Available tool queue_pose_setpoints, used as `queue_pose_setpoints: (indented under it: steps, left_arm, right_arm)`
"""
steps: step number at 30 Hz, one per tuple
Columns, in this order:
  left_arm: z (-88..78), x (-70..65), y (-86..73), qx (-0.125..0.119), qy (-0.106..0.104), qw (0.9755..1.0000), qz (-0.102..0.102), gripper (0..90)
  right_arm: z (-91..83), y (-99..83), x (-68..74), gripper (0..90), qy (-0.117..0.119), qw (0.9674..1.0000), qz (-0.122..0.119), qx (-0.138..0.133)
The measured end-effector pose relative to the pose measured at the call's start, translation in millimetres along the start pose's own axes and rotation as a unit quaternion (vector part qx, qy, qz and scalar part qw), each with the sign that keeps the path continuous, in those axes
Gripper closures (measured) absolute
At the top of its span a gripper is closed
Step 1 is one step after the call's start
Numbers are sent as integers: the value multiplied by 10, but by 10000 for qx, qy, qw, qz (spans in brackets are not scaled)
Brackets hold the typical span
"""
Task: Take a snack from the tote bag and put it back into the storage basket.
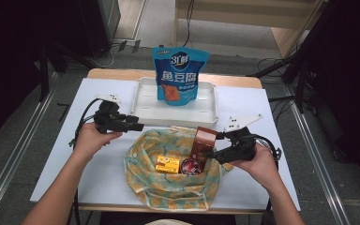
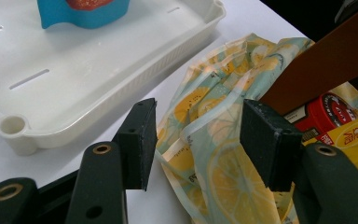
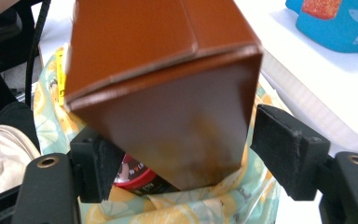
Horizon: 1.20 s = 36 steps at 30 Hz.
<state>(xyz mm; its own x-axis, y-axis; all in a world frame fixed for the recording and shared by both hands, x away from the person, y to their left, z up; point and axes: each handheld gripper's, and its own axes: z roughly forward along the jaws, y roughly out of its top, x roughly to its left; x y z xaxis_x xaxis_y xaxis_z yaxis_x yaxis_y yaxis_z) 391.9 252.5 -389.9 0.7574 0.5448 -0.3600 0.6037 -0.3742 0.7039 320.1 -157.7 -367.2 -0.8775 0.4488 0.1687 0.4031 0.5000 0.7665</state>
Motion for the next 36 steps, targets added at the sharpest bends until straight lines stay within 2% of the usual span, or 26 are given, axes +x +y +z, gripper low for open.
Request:
queue_pose_setpoints:
  steps: [8,19,25,31,36]
  left_arm:
    - [-7,14,-6,-26,-12,10000,-41,463]
    - [-25,23,-9,-51,-3,10000,-70,462]
    - [-37,25,-9,-79,-7,9999,-69,462]
    - [-37,28,-11,-60,1,10000,-63,462]
    - [-39,31,-13,-65,-21,10000,-73,461]
  right_arm:
    - [34,96,20,291,-18,10000,-73,-6]
    - [76,231,67,306,107,9998,-172,-33]
    - [86,267,95,343,143,9996,-240,-28]
    - [87,280,101,385,68,9995,-303,-33]
    - [75,284,96,404,26,9996,-266,-32]
